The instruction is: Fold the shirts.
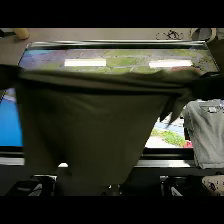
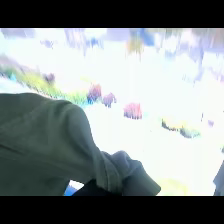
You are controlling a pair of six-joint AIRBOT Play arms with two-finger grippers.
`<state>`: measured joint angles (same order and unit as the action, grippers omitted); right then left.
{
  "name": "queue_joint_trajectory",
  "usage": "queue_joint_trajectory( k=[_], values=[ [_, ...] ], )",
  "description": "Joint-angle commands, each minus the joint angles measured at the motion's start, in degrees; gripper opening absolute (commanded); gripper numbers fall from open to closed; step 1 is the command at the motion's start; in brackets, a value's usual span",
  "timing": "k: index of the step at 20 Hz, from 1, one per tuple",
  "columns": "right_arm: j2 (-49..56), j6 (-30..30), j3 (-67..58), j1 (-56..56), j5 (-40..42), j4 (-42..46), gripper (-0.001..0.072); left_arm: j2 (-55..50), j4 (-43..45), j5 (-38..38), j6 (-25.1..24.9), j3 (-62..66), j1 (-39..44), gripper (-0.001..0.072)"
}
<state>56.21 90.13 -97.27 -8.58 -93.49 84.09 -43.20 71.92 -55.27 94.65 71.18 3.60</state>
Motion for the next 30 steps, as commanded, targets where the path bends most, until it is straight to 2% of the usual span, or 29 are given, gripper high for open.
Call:
queue_joint_trajectory(
  k=[1, 3, 5, 7, 9, 10, 11, 12, 14, 15, 16, 18, 21, 23, 25, 28, 29, 30],
  values=[
    [10.8, 2.5, 12.8, 0.0, 8.6, 0.5, 0.0025, -11.5, -0.3, 14.5, -3.2, -11.8, 1.3, 0.0025],
    [18.1, 5.1, 16.5, 0.0, 16.7, -1.9, 0.0027, -22.0, -2.2, 21.2, -3.2, -8.2, 1.4, 0.0025],
    [24.6, 7.1, 16.5, 0.0, 19.9, -5.3, 0.0027, -33.3, -2.5, 21.6, -3.2, 1.3, 1.4, 0.0025],
    [29.2, 8.1, 16.5, -0.2, 22.1, -8.0, 0.0025, -44.2, -2.9, 19.2, -3.1, 13.1, 1.8, 0.0026],
    [32.1, 9.3, 16.5, -0.2, 22.3, -9.0, 0.0025, -53.5, -5.8, 11.4, -3.1, 23.1, 2.4, 0.0031],
    [32.6, 9.3, 16.5, -0.2, 22.4, -9.1, 0.0025, -57.1, -7.5, 5.1, -3.2, 26.9, 2.7, 0.0165],
    [32.6, 9.2, 16.5, -0.2, 22.4, -9.1, 0.0025, -59.3, -7.9, -1.9, -3.2, 29.8, 2.8, 0.0478],
    [32.4, 8.5, 16.4, -0.1, 22.0, -8.6, 0.0026, -60.5, -7.1, -10.2, -3.3, 32.1, 2.5, 0.0720],
    [31.6, 5.1, 16.4, -0.1, 19.3, -5.6, 0.0026, -59.5, -2.6, -26.4, -4.3, 33.0, 0.9, 0.0714],
    [31.2, 4.6, 16.4, -0.1, 16.7, -3.2, 0.0026, -57.4, -1.1, -31.2, -4.2, 30.7, 0.0, 0.0709],
    [30.9, 4.5, 16.4, -0.1, 14.0, -0.6, 0.0026, -53.6, -1.7, -32.4, -3.8, 25.3, -0.9, 0.0706],
    [30.9, 4.5, 16.5, -0.1, 11.9, 2.2, 0.0026, -43.4, -4.1, -26.5, -0.9, 7.3, -0.5, 0.0707],
    [30.9, 4.5, 16.5, -0.1, 14.1, 0.2, 0.0026, -28.8, -13.7, -9.5, 2.7, -23.7, 4.3, 0.0707],
    [30.9, 4.5, 16.5, -0.1, 14.1, -1.5, 0.0026, -24.0, -21.5, 2.2, 3.9, -36.3, 7.6, 0.0706],
    [30.9, 4.5, 16.5, -0.1, 13.5, -1.6, 0.0027, -24.3, -27.6, 9.9, 4.0, -41.1, 10.9, 0.0706],
    [30.9, 4.5, 16.5, -0.1, 12.6, -1.7, 0.0027, -28.2, -32.2, 17.1, 4.0, -40.2, 15.8, 0.0699],
    [30.6, 4.5, 16.4, -0.1, 12.6, -2.2, 0.0027, -29.7, -33.4, 19.4, 4.0, -39.3, 17.0, 0.0621],
    [29.7, 4.6, 16.4, -0.1, 13.1, -2.7, 0.0027, -31.2, -34.3, 21.0, 4.0, -37.9, 17.7, 0.0577]
  ],
)
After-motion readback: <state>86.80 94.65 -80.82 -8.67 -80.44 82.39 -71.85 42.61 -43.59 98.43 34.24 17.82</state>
